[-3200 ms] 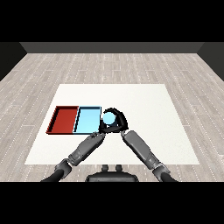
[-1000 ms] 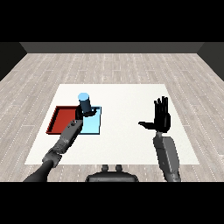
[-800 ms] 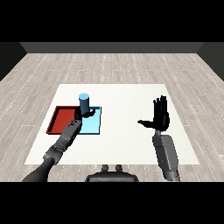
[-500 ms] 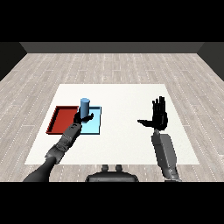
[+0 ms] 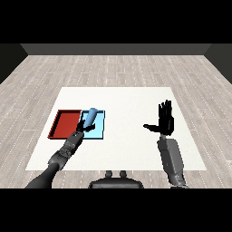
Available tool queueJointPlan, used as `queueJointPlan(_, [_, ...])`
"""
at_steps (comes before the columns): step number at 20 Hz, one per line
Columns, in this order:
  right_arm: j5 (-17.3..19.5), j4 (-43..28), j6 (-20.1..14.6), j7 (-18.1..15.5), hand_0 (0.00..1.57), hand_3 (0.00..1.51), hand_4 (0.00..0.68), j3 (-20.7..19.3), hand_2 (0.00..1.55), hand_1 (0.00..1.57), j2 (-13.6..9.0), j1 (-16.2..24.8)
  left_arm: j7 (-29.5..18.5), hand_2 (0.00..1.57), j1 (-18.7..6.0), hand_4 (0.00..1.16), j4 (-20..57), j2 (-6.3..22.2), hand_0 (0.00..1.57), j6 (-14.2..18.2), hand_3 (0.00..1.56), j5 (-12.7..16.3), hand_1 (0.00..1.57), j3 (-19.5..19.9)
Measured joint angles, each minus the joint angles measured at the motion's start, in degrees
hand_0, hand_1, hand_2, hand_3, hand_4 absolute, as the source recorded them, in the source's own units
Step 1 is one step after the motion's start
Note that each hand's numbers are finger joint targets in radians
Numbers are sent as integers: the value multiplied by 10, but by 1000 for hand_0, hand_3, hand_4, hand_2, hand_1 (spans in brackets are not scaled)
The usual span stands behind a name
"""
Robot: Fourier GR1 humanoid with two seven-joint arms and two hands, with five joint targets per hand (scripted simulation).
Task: Pick the blue can and put it in the blue box
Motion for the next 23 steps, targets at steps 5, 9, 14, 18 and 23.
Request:
queueJointPlan(5, [1, 10, 7, -14, 0, 0, 0, 3, 0, 0, 11, -5, 2, 0, -3, 0, 7, -7, 0, 43, 0, -27, 0, -19])
queueJointPlan(9, [-2, 8, 11, -17, 0, 0, 0, 8, 0, 0, 22, -7, -21, 0, 1, 0, 0, -10, 0, 85, 0, -14, 0, 1])
queueJointPlan(14, [-8, 6, 21, -16, 0, 0, 0, -1, 0, 0, 14, -6, -96, 0, -1, 0, -40, -5, 0, 133, 0, 11, 0, 36])
queueJointPlan(18, [-7, 0, 21, -12, 0, 0, 0, 5, 0, 0, 18, -11, -194, 0, 8, 0, -112, -10, 0, 101, 0, 36, 0, 64])
queueJointPlan(23, [0, -11, 27, -3, 0, 0, 0, 14, 0, 0, 9, 6, -298, 0, 31, 0, -222, -25, 0, 6, 0, 61, 0, 77])
